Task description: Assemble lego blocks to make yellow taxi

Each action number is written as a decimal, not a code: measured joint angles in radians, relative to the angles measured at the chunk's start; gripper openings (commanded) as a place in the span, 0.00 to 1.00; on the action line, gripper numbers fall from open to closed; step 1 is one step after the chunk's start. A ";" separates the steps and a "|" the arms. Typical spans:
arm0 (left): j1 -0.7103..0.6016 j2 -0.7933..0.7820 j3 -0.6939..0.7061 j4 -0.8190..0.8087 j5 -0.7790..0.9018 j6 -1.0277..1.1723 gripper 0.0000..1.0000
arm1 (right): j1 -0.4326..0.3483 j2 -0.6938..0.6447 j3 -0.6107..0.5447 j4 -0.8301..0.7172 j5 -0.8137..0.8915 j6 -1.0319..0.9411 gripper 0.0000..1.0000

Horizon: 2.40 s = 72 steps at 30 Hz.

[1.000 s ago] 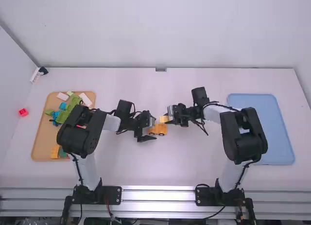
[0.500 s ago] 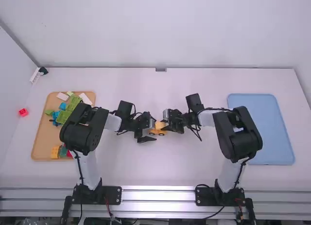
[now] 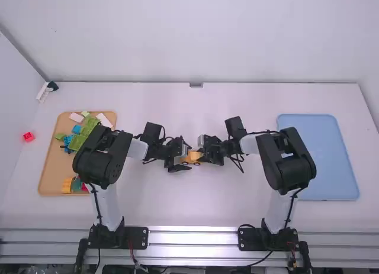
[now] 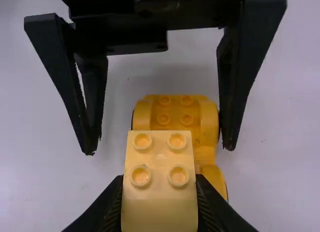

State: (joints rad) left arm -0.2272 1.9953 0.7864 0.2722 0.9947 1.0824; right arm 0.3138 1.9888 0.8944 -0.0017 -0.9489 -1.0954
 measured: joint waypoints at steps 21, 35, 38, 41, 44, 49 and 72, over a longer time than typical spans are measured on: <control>0.000 0.061 0.000 0.055 0.007 0.000 0.67 | -0.022 0.000 0.014 -0.027 0.013 0.008 0.25; 0.000 0.061 0.001 0.047 -0.013 -0.026 0.68 | -0.025 0.000 0.045 -0.037 0.013 -0.012 0.26; 0.002 0.061 0.002 0.027 -0.015 -0.011 0.74 | -0.032 0.000 0.056 -0.062 0.013 -0.033 0.26; 0.002 0.061 0.019 -0.014 -0.013 -0.004 0.75 | -0.040 0.000 0.060 -0.101 0.014 -0.056 0.27; 0.002 0.061 0.040 -0.056 -0.016 0.010 0.83 | -0.051 0.000 0.067 -0.123 0.014 -0.068 0.26; 0.002 0.061 0.078 -0.109 -0.039 -0.008 0.88 | -0.059 0.000 0.087 -0.136 0.014 -0.092 0.27; -0.003 0.061 -0.056 0.236 -0.046 -0.212 0.67 | -0.055 0.000 0.088 -0.150 0.017 -0.106 0.26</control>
State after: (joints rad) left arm -0.2302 2.0560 0.7303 0.5083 0.9489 0.8707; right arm 0.2588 1.9888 0.9825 -0.1520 -0.9321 -1.2011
